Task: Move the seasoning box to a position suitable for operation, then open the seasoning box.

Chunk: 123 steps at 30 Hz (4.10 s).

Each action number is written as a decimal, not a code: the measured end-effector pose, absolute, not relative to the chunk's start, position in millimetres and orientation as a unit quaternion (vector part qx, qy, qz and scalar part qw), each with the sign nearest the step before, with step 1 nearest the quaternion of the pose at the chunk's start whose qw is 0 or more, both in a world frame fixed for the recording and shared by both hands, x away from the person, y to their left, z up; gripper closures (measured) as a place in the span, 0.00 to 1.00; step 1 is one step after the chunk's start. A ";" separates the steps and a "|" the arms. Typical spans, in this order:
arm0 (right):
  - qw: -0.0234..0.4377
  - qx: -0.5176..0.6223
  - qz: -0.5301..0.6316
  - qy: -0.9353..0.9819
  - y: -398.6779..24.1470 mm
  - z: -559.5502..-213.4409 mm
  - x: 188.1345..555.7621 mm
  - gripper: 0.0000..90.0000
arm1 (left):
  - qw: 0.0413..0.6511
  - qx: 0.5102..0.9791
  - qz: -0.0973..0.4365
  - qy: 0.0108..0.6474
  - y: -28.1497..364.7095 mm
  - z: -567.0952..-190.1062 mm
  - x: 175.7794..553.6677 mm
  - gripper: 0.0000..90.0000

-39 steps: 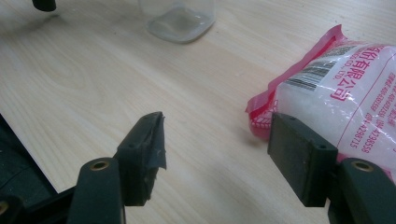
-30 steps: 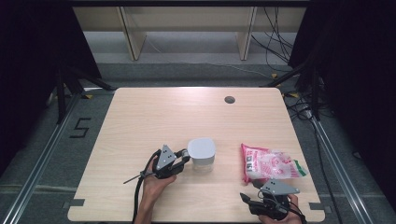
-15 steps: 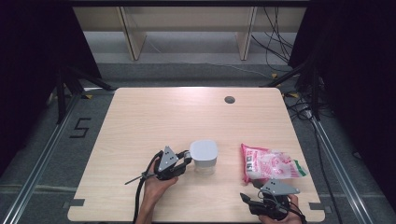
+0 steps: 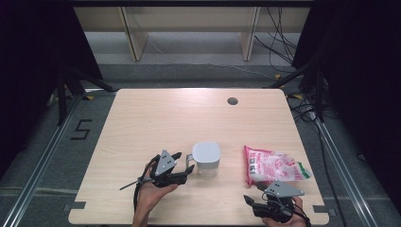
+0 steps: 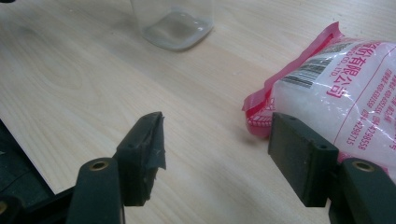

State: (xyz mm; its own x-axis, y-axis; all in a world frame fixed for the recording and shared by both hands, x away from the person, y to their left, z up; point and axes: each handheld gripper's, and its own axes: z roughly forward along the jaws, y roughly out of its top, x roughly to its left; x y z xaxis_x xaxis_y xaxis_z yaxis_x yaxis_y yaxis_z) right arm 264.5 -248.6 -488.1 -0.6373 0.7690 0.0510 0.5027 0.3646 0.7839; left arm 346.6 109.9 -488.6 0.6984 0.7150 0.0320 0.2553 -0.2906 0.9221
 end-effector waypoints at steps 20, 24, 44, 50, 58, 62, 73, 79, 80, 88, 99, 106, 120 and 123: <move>0.156 0.397 0.401 0.811 -249.0 -488.9 265.2 0.41 | 0.543 0.755 0.217 0.297 120.0 -458.2 330.4 0.30; 0.170 0.389 0.406 0.810 -249.2 -489.3 267.4 0.41 | 0.549 0.752 0.220 0.290 121.2 -453.0 329.7 0.39; 0.167 0.395 0.397 0.811 -244.8 -488.5 264.0 0.41 | 0.569 0.750 0.235 0.243 116.0 -432.8 345.6 0.97; 0.173 0.390 0.398 0.813 -244.7 -488.0 264.8 0.41 | 0.567 0.755 0.222 0.242 106.2 -436.6 354.2 0.97; 0.176 0.383 0.399 0.814 -243.8 -488.4 265.8 0.41 | 0.556 0.765 0.211 0.248 100.2 -445.2 361.8 0.97; 0.173 0.387 0.400 0.812 -243.1 -488.4 264.9 0.41 | 0.548 0.768 0.213 0.254 100.3 -448.8 365.2 0.97; 0.172 0.379 0.403 0.815 -236.0 -487.8 270.4 0.41 | 0.552 0.766 0.208 0.255 101.3 -449.8 365.4 0.98; 0.175 0.368 0.419 0.811 -228.9 -484.5 281.1 0.38 | 0.557 0.763 0.207 0.254 101.1 -450.7 365.4 0.98; 0.178 0.366 0.424 0.809 -228.4 -484.0 282.6 0.35 | 0.554 0.764 0.211 0.255 101.3 -450.6 364.7 0.98; 0.190 0.330 0.442 0.812 -218.1 -478.2 295.4 0.30 | 0.557 0.761 0.211 0.256 100.6 -451.2 364.1 0.99; 0.198 0.307 0.446 0.817 -211.8 -472.6 311.1 0.53 | 0.557 0.762 0.209 0.253 101.8 -451.4 365.0 0.98; 0.202 0.300 0.456 0.813 -199.0 -467.4 318.9 0.73 | 0.556 0.762 0.211 0.255 103.6 -451.7 363.9 0.98; 0.213 0.284 0.472 0.807 -189.5 -456.5 332.9 0.99 | 0.562 0.759 0.204 0.259 105.5 -452.9 364.3 0.98; 0.207 0.281 0.467 0.812 -185.7 -455.3 335.8 1.00 | 0.565 0.755 0.205 0.261 105.8 -453.9 363.8 0.97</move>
